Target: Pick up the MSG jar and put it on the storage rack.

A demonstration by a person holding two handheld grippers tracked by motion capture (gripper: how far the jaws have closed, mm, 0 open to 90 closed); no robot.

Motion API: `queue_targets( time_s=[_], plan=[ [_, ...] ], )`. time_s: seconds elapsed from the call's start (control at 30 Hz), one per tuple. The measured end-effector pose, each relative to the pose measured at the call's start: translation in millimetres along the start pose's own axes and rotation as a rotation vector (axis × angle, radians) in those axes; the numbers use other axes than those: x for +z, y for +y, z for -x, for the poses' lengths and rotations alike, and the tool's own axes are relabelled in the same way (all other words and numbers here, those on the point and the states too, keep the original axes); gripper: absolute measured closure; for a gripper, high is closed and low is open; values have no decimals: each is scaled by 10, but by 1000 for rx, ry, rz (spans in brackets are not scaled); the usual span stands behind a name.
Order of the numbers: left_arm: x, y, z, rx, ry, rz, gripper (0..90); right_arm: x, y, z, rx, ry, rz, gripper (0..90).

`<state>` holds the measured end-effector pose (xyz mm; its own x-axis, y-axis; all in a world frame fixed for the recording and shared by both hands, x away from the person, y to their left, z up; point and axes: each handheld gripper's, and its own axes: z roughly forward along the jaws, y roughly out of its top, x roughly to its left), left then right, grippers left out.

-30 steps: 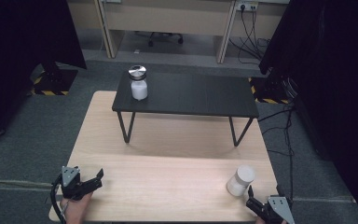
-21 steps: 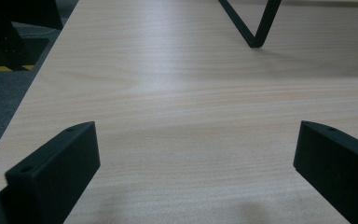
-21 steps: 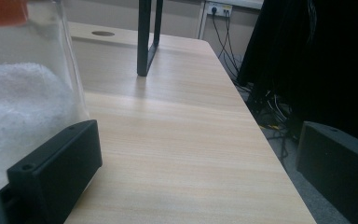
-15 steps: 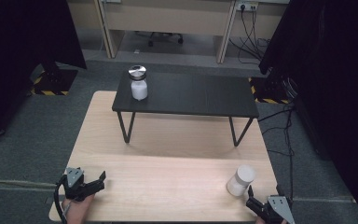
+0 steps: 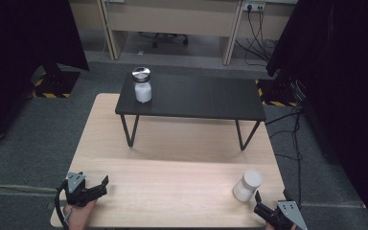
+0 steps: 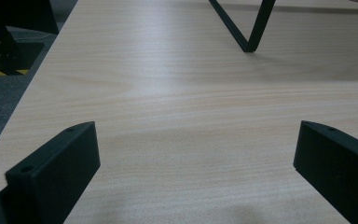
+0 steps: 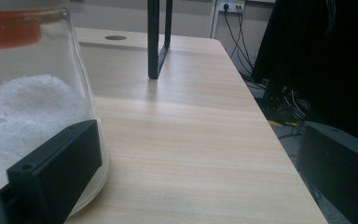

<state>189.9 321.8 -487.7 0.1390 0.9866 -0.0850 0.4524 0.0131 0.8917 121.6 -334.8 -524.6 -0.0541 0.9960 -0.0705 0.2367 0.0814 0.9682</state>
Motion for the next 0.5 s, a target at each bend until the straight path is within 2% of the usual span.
queue_targets(
  time_s=[0.1,0.37,0.4,0.5],
  plan=[
    [-20,-34,-48,-9,-31,25,0,-19,8,7,4,8,4,3],
    [-11,-23,-37,-5,-29,15,0,-140,-20,30,38,45,13,2],
    [-11,-21,-36,-4,-29,14,0,-170,-28,40,45,65,16,3],
    [-8,-17,-31,-1,-27,10,0,-197,-32,36,42,84,22,2]
  ],
)
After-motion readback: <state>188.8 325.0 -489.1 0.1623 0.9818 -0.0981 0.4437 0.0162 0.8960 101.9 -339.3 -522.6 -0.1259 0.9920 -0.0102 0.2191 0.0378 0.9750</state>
